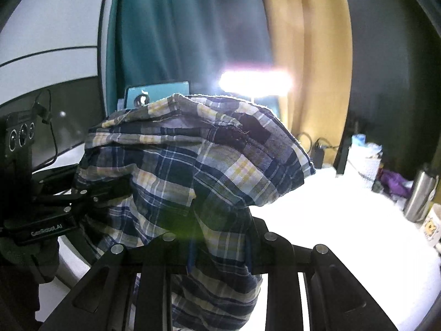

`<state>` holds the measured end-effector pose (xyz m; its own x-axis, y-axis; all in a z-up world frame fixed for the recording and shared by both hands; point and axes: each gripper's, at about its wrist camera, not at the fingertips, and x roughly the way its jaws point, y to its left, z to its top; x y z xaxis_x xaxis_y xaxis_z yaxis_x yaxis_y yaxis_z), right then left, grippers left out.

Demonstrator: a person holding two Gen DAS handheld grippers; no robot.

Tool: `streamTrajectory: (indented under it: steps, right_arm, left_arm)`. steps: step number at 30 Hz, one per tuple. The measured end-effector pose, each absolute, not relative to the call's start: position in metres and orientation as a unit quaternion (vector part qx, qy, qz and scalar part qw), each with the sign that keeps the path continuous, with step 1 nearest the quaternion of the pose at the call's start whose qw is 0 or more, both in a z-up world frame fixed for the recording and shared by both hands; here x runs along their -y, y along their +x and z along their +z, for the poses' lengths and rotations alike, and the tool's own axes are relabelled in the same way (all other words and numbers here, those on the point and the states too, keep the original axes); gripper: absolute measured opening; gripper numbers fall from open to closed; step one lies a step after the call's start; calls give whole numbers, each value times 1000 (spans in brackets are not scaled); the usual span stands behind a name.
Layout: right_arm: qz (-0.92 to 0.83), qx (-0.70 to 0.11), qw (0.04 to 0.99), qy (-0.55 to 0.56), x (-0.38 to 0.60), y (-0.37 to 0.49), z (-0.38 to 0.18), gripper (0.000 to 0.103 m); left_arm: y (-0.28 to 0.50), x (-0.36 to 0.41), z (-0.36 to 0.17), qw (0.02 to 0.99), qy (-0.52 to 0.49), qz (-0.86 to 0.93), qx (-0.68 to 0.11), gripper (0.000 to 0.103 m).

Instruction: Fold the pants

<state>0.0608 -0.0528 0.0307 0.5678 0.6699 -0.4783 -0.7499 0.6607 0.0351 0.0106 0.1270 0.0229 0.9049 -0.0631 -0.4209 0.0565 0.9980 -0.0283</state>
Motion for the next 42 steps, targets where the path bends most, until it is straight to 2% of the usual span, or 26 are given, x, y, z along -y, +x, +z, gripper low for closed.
streamTrajectory:
  steps: [14,32,37,39,42]
  right_arm:
    - [404,-330,850,-72,3,132,-33,27]
    - [394,-434,808,-67,-43,207,-104,27]
    - [373,-451,808,-62,-41,224,-116,44]
    - [362,-450,814,-63,-36,229,-119,58]
    - [342,-451,822,-65,-26,235,-122,60]
  left_arm:
    - [78,-159,-36,950,-19,-29,-311,33]
    - [121,-195,-85,918,-65,-3,-392,35]
    - [123,-204,-90,912,-75,2,-403,38]
    - [124,-205,-91,911,-73,3,-405,38]
    - [124,-206,-91,910,-74,6,-407,39]
